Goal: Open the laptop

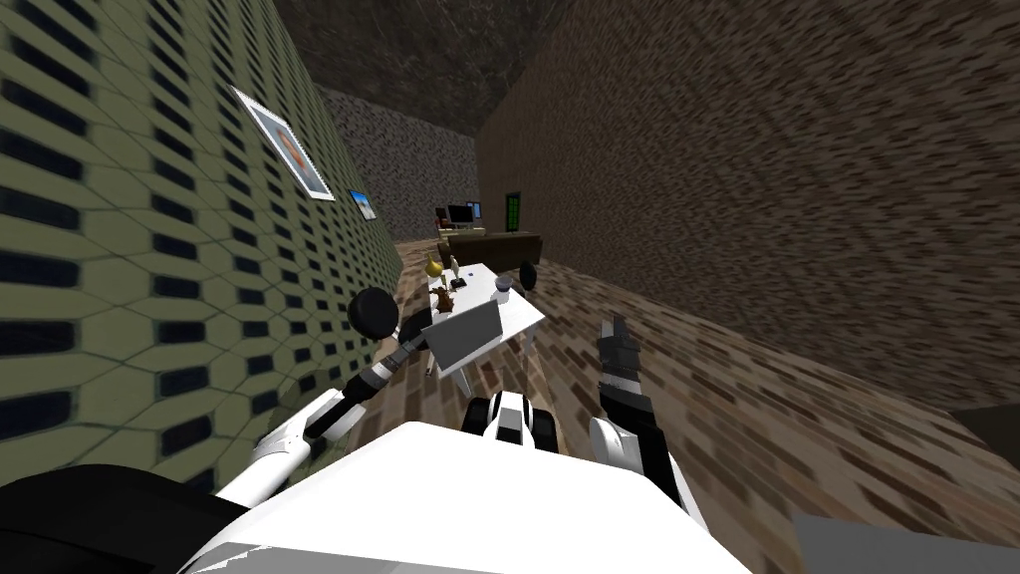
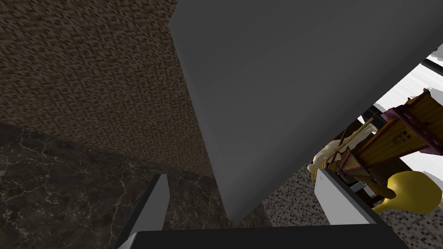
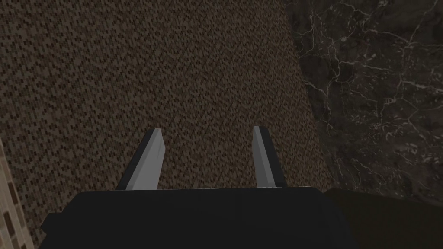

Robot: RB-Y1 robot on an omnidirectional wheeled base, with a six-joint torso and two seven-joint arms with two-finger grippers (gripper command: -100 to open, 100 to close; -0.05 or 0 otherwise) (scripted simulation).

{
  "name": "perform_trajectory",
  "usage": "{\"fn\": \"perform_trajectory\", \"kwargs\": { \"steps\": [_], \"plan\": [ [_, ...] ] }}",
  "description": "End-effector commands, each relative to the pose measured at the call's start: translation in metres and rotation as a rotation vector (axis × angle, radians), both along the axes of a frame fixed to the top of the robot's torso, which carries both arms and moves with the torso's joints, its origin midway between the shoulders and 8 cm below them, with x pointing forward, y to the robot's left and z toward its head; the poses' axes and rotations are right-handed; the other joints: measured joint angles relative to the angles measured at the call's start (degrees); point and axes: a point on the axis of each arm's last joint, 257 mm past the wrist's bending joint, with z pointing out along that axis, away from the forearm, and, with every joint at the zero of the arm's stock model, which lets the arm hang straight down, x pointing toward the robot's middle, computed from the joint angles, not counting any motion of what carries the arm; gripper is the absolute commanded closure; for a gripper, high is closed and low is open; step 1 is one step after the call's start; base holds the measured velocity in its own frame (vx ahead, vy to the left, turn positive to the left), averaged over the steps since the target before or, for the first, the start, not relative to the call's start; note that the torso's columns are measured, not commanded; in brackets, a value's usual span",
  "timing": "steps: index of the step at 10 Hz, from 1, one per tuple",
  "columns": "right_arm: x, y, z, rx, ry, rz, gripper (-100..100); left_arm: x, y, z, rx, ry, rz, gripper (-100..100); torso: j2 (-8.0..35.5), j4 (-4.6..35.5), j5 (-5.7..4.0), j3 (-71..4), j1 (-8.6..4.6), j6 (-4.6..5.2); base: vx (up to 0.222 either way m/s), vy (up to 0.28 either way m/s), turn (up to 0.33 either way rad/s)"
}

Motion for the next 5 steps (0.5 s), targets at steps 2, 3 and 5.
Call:
{"fn": "perform_trajectory", "kwargs": {
  "steps": [2,3,5],
  "plan": [
    [0.0,0.0,0.0,0.0,0.0,0.0,0,-0.017,0.02,0.004,-0.002,0.005,-0.023,-100,-0.11,-0.01,-0.01,-0.04,-0.07,-0.08,0.071,-0.103,0.121],
    [0.0,0.0,0.0,0.0,0.0,0.0,0,-0.02,0.014,0.009,-0.007,-0.013,-0.048,-100,-0.18,-0.05,-0.04,-0.1,-0.17,-0.01,0.041,-0.068,-0.007],
    [0.0,0.0,0.0,0.0,0.0,0.0,0,-0.033,0.038,0.01,-0.006,0.012,-0.045,-100,-0.24,-0.05,-0.01,-0.13,-0.08,-0.05,0.105,-0.117,0.098]
  ]
}}
